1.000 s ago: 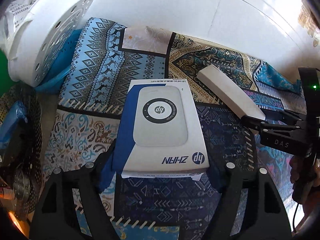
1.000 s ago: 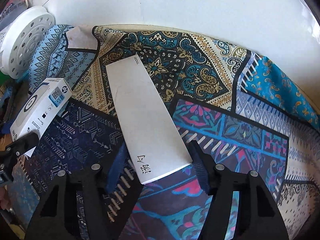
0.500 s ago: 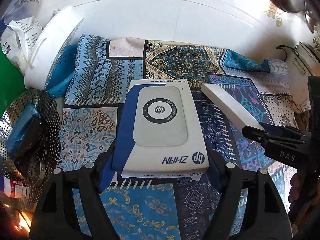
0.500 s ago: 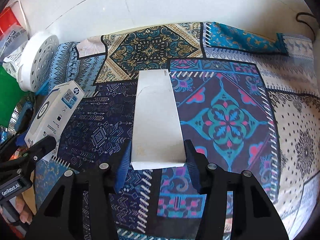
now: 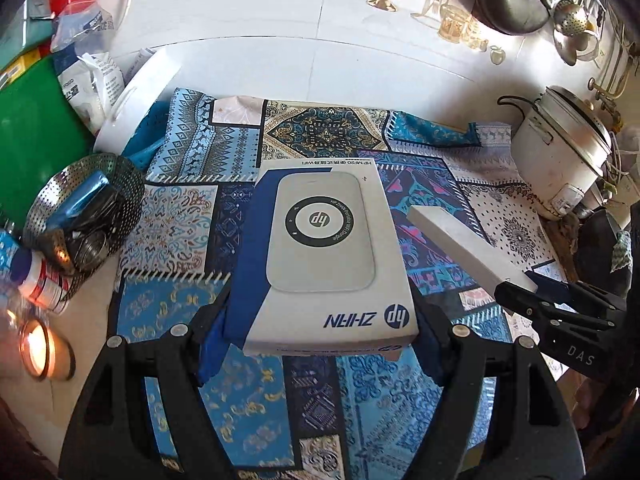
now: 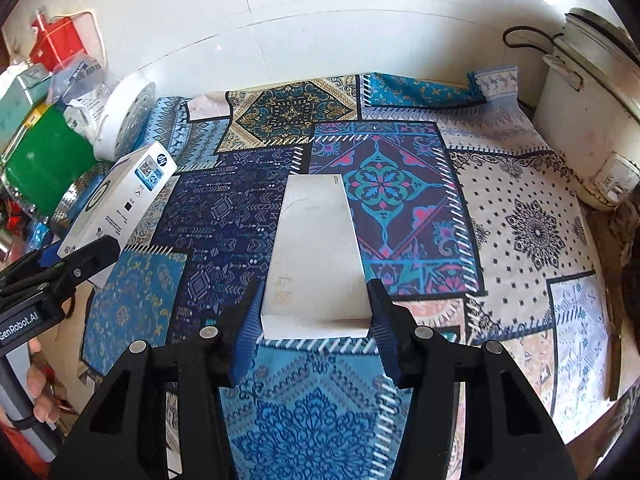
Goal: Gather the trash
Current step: 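Lift the HP box with the left tool while the right tool lifts the white box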
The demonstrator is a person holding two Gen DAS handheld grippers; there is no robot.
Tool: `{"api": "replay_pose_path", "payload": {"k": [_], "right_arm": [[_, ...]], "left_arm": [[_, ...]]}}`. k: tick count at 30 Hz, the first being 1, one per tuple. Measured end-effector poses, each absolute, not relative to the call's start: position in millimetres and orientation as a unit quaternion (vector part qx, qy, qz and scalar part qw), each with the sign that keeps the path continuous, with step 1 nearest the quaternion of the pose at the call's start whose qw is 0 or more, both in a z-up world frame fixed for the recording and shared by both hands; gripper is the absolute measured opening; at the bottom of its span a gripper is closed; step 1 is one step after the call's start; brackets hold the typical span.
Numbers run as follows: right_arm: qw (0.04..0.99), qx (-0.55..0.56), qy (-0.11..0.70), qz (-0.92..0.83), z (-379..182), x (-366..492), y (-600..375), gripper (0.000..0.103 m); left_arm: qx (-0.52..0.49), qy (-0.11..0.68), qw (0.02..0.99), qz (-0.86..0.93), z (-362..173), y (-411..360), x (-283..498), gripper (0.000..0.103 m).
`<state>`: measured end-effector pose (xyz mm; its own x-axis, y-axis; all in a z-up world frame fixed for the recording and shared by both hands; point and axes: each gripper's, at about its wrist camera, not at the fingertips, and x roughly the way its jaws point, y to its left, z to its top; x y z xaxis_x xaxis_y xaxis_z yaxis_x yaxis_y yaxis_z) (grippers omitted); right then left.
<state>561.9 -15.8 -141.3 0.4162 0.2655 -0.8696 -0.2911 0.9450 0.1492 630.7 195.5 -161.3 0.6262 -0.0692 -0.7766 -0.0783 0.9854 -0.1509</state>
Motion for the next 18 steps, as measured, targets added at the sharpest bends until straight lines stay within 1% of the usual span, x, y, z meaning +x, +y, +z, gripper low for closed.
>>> {"api": "replay_pose_path", "payload": {"k": [7,12,18], "right_arm": [[0.845,-0.009,0.501,0.185,-129,481,-71,0.048],[0.845,-0.006,0.499,0.193,-121,423,-110,0.048],[0.839,0.0,0.51,0.189,-119,382,-141,0.048]], "left_arm": [[-0.084,0.419,0.904,0.032,-162,145,535,0.076],[-0.091,0.423,0.901,0.04,-164,101,472,0.076],[-0.09,0.443,0.891,0.034,-174,62,423,0.076]]}}
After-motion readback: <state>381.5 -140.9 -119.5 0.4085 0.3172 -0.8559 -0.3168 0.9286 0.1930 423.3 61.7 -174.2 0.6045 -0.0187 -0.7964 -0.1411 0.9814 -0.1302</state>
